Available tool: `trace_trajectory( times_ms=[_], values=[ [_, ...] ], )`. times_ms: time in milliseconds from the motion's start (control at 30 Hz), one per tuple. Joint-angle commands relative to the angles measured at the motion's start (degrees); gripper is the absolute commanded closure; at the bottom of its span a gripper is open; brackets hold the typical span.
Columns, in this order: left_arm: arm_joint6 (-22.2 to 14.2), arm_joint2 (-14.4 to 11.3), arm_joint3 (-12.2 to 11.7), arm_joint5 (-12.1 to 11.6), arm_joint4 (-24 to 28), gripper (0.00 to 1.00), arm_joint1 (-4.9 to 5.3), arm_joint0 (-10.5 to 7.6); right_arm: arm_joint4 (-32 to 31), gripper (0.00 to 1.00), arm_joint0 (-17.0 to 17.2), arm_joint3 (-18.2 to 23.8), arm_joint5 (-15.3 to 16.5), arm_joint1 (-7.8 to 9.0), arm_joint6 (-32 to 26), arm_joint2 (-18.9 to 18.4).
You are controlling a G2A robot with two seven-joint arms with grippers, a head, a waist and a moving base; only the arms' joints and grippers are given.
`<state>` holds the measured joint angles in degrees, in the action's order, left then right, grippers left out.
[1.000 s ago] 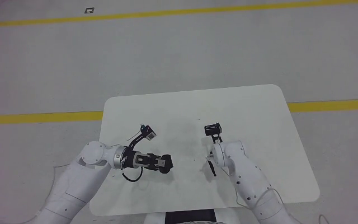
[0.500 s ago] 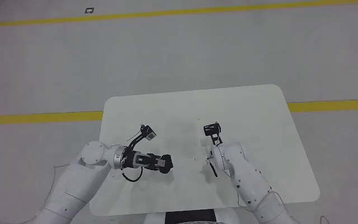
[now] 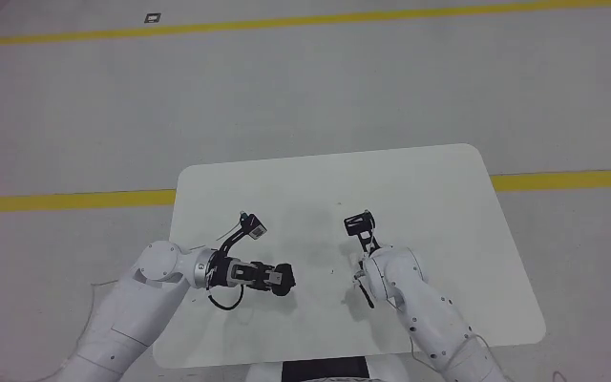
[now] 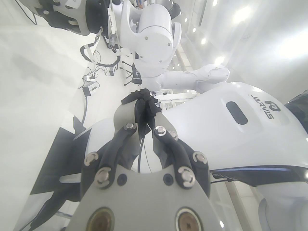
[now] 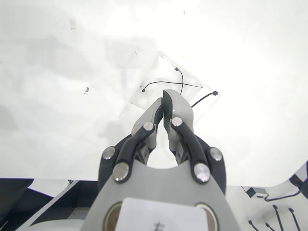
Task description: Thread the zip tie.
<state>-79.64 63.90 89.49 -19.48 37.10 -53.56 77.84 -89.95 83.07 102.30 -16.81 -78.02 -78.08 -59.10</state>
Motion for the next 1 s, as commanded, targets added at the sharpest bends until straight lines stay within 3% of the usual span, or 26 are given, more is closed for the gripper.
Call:
trace_trajectory(
  times_ms=[0, 200, 433, 633, 967],
  values=[
    [0.0, 0.0, 0.0, 0.0, 0.0, 1.0, 0.0, 0.0, 0.0, 1.0, 0.0, 0.0, -0.01, 0.0, 0.0, 0.0],
    [0.0, 0.0, 0.0, 0.0, 0.0, 1.0, 0.0, 0.0, 0.0, 1.0, -0.22, -0.47, 0.24, 0.67, 3.16, 0.08],
    [0.0, 0.0, 0.0, 0.0, 0.0, 1.0, 0.0, 0.0, 0.0, 1.0, -2.37, 1.49, -2.67, 4.8, 0.6, 4.76],
    [0.0, 0.0, 0.0, 0.0, 0.0, 1.0, 0.0, 0.0, 0.0, 1.0, -4.47, 1.47, -2.67, 7.73, -1.56, 7.5],
    [0.0, 0.0, 0.0, 0.0, 0.0, 1.0, 0.0, 0.0, 0.0, 1.0, -5.02, -0.02, -2.67, 9.18, -1.56, 9.86]
  ],
)
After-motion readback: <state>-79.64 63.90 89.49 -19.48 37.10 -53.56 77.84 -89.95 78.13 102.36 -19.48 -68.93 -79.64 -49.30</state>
